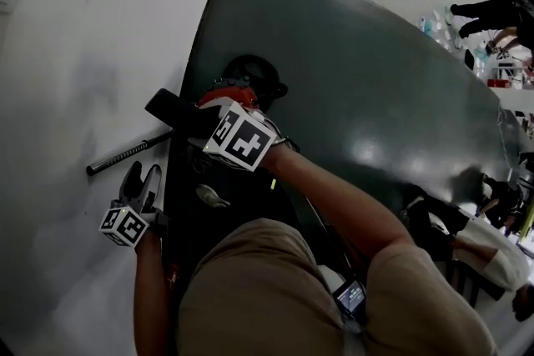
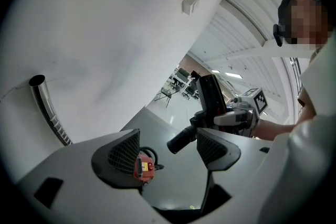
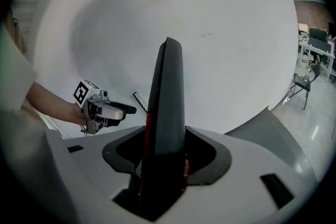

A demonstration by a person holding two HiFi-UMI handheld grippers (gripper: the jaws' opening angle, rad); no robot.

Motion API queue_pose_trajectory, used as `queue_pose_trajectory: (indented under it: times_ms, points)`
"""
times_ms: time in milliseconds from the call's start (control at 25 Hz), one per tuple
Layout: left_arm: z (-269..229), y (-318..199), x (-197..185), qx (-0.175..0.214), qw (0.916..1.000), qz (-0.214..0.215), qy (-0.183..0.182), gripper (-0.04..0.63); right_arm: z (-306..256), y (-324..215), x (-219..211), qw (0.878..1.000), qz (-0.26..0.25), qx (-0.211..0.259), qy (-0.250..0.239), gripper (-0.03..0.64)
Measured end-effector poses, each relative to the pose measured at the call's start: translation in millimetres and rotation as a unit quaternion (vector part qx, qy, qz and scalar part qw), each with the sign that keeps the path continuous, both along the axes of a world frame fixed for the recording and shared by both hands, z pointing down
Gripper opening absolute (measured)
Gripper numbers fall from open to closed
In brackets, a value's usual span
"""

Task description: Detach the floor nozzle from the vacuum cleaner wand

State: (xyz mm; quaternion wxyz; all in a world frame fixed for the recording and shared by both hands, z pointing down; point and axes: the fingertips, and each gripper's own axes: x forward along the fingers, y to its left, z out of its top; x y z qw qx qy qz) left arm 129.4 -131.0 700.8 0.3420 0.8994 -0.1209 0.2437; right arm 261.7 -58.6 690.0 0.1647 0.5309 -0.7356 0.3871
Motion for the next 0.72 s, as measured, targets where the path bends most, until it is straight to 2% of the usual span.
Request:
queue_pose_trajectory:
  times_ms: [200, 320, 480, 720]
  points:
    - [-7, 1, -6, -0.001, 0.9993, 0.021, 0.032, 0.351, -25, 3, -24, 1.000, 0.011, 0.004, 0.012, 0.225]
    - [-18, -1, -10, 0.014, 0.9978, 0.033, 0.056, 0.351, -43, 7, -30, 0.999, 0.030, 0.015, 0.027, 0.225]
    - [-44, -15, -57, 0.034, 0.9956, 0.032, 0.082, 0.351, -69, 5, -58, 0.995, 0.079, 0.042, 0.034, 0.225]
    - [-52, -24, -125, 0.034, 0.9941, 0.006, 0.103, 0.350, -88, 8, -97, 0.988, 0.141, 0.068, 0.020, 0.225]
